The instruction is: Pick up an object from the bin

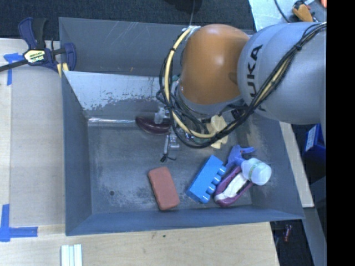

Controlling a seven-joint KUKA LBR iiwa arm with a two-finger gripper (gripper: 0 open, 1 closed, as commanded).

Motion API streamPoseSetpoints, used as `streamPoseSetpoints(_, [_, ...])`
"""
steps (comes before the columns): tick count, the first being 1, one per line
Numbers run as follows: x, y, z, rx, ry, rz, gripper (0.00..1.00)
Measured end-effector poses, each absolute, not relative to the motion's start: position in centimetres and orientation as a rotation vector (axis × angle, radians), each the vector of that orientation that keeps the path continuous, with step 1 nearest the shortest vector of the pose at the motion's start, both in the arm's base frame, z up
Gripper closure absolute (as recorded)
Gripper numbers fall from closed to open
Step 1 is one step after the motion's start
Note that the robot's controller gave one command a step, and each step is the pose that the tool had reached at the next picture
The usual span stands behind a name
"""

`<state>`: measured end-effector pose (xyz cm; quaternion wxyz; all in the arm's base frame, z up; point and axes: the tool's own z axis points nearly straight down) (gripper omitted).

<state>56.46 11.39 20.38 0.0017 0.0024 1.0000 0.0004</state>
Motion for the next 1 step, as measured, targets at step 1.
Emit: streamPoseSetpoints(1, [56.46,11.39,20.38,0.007,3.138,0.001,0.00])
